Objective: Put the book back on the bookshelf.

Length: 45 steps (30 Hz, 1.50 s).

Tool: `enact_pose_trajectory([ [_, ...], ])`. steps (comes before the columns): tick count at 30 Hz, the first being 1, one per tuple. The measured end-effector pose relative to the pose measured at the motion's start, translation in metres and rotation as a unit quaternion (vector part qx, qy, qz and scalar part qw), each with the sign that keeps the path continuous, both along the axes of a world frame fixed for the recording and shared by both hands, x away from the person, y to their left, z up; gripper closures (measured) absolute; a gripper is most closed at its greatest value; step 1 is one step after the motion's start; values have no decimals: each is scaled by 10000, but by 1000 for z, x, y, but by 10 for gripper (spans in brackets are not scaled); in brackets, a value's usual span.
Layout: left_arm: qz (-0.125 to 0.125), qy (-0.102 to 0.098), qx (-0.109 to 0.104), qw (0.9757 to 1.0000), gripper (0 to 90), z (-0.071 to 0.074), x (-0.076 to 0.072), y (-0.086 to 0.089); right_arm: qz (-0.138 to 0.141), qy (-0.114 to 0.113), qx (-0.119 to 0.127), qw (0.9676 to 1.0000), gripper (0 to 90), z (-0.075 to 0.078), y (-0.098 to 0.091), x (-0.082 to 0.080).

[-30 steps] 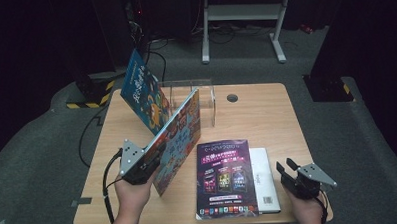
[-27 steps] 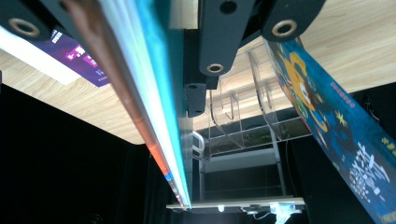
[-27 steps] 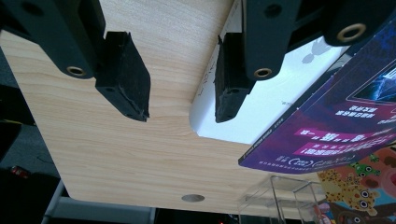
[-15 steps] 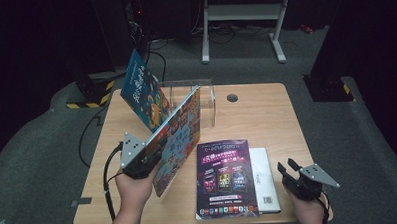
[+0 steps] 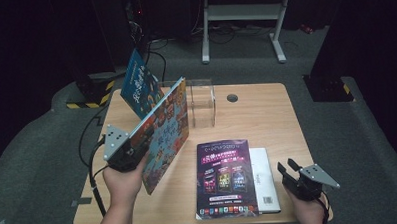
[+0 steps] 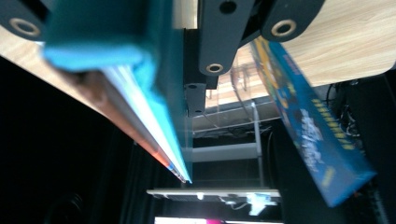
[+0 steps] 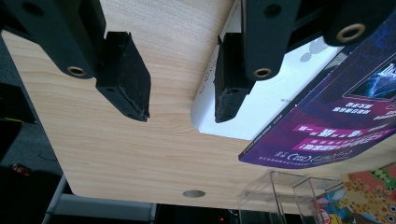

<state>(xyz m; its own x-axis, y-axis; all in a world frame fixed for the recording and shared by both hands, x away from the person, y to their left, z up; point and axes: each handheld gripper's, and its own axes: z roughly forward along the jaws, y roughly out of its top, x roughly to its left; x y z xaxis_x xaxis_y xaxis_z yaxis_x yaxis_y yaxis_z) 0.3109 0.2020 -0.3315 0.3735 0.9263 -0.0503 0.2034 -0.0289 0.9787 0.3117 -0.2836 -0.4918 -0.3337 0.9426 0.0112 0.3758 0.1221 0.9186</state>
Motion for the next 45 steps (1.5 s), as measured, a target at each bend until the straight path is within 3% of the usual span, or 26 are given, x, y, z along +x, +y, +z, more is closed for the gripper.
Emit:
enact_pose_trajectory([
  [6, 342, -65, 34, 9994, 814, 10, -1, 13, -6, -19, 2, 10000, 563, 0, -1, 0],
  [19, 723, -22, 54, 9974, 814, 20, 0, 30, -9, -13, 32, 10000, 566, 0, -1, -1],
  [23, 792, -15, 20, 9969, 814, 21, 4, 28, -18, -9, 32, 10000, 567, 1, -1, -1],
  [36, 1085, -149, 77, 9939, 814, 25, 31, -4, 11, -47, 44, 10000, 574, 1, -1, -2],
  [45, 1173, -277, 90, 9927, 813, 29, 45, -8, 17, -57, 45, 10000, 575, 2, -1, -2],
])
